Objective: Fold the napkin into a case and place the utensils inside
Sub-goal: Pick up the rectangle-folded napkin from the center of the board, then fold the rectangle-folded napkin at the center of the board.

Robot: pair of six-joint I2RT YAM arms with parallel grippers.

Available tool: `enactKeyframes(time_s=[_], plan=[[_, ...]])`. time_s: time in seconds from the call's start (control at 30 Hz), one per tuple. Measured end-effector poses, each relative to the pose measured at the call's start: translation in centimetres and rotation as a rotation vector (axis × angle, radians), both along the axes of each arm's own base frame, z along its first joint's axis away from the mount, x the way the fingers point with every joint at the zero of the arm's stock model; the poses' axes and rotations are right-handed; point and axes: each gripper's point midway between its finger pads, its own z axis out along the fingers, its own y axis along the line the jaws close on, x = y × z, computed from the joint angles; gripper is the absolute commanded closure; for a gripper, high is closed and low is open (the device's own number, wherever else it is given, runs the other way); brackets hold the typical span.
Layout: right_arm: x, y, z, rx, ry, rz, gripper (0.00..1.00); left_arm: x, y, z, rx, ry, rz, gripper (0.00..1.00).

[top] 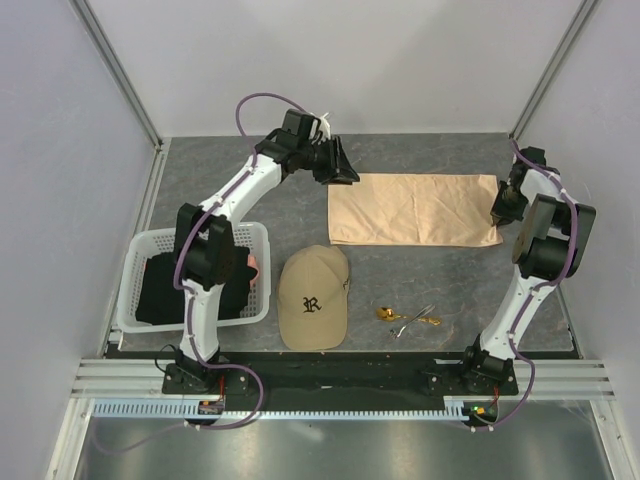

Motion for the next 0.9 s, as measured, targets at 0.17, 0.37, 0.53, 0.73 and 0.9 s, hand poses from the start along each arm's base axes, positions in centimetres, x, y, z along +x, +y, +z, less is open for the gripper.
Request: enactKeyframes(time_s=[0.17, 0.37, 0.53, 0.73, 0.9], plan=[[0.1, -1.4, 1.6, -0.077, -0.018, -0.057, 1.00, 2.4, -0.9, -3.9, 0.026, 0.031, 0.013, 0.68], [1.5, -3.6, 6.6, -0.199, -0.120, -0.105, 1.00, 5.7, -2.6, -8.8, 0.036, 0.056, 0.025, 0.71], [3.8, -4.6, 10.7, -0.251, -0.236, -0.105, 1.00, 5.8, -3.1, -10.3, 0.054, 0.068, 0.032, 0.71], [4.8, -2.8, 11.4, -0.233, -0.267, -0.062, 1.00, 4.6, -3.3, -10.1, 0.072, 0.058, 0.009, 0.71], [6.3, 2.2, 11.3, -0.206, -0.278, 0.035, 1.00, 1.8, -2.3, -9.9, 0.103, 0.094, -0.016, 0.71]])
